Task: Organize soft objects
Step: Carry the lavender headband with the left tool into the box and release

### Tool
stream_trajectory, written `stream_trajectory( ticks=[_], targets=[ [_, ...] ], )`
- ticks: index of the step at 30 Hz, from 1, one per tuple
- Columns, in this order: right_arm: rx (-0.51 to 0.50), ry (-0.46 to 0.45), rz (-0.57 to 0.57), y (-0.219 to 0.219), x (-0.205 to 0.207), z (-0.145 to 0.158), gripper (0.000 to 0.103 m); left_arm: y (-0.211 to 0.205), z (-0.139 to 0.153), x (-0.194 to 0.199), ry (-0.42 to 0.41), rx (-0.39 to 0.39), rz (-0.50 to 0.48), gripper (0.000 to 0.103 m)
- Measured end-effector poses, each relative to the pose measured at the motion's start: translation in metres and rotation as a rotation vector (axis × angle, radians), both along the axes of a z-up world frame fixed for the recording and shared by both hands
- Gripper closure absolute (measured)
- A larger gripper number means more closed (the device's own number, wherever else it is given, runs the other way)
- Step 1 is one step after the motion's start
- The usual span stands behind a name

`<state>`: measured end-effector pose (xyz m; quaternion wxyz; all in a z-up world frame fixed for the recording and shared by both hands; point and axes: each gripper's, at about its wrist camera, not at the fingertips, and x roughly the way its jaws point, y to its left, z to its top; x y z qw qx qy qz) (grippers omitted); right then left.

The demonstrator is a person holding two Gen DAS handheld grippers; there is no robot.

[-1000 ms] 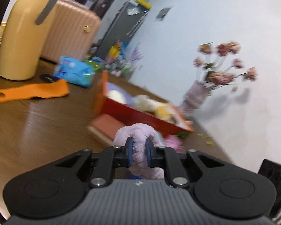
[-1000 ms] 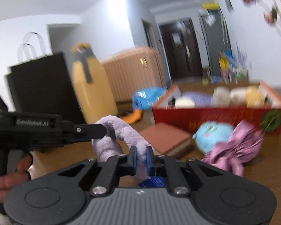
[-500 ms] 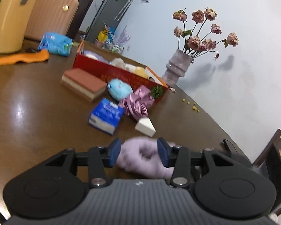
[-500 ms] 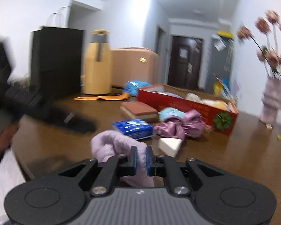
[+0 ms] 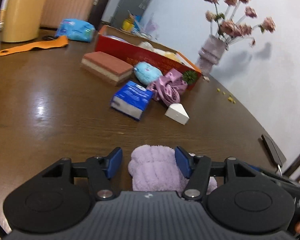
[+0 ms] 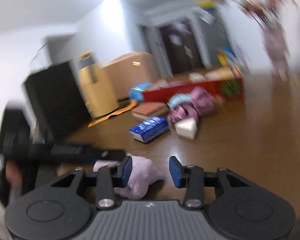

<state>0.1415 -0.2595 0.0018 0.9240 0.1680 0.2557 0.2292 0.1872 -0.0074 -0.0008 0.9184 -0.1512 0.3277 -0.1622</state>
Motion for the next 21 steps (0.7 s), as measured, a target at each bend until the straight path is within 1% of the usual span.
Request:
stream_trajectory(
  ticks=[1, 2, 4, 5, 8, 10, 11, 12, 14, 15, 18, 20, 21],
  targets=[
    [0.020, 0.017, -0.008, 0.004, 0.003, -0.001, 0.062, 0.001, 0.001, -0.005, -0.014, 0.004, 0.012, 0.044],
    [0.007, 0.016, -0.006, 0.009, 0.005, -0.001, 0.062, 0.001, 0.003, -0.009, -0.022, 0.009, 0.010, 0.044],
    [-0.061, 0.016, -0.021, 0.025, 0.007, -0.001, 0.062, 0.002, 0.007, -0.015, -0.028, 0.012, 0.017, 0.044],
    [-0.079, 0.022, -0.026, 0.030, 0.009, -0.003, 0.063, 0.002, 0.010, -0.017, -0.029, 0.013, 0.016, 0.044],
    [-0.101, 0.074, -0.035, 0.042, 0.013, -0.014, 0.069, 0.004, 0.014, -0.025, -0.039, 0.019, 0.027, 0.044],
    [-0.108, 0.062, -0.033, 0.045, 0.009, -0.018, 0.070, 0.004, 0.009, -0.024, -0.024, 0.029, 0.022, 0.044],
    [-0.125, 0.055, -0.032, 0.047, 0.009, -0.017, 0.071, 0.003, 0.006, -0.023, -0.014, 0.033, 0.021, 0.049],
    [-0.142, 0.048, -0.025, 0.050, 0.009, -0.016, 0.075, 0.003, 0.003, -0.022, -0.009, 0.029, 0.015, 0.051],
    [-0.159, 0.037, -0.010, 0.051, 0.006, -0.013, 0.082, 0.003, 0.002, -0.022, -0.015, 0.015, -0.010, 0.065],
    [-0.171, 0.032, -0.004, 0.052, 0.006, -0.012, 0.085, 0.001, 0.004, -0.022, -0.023, 0.022, -0.025, 0.066],
    [-0.177, 0.028, 0.007, 0.051, 0.013, -0.005, 0.088, -0.003, 0.010, -0.017, -0.045, 0.051, -0.042, 0.069],
    [-0.164, 0.009, 0.010, 0.047, 0.024, 0.008, 0.089, -0.004, 0.017, -0.006, -0.058, 0.039, -0.054, 0.070],
    [-0.160, -0.011, 0.009, 0.044, 0.032, 0.015, 0.089, -0.003, 0.026, 0.005, -0.083, 0.031, -0.064, 0.070]
  ],
)
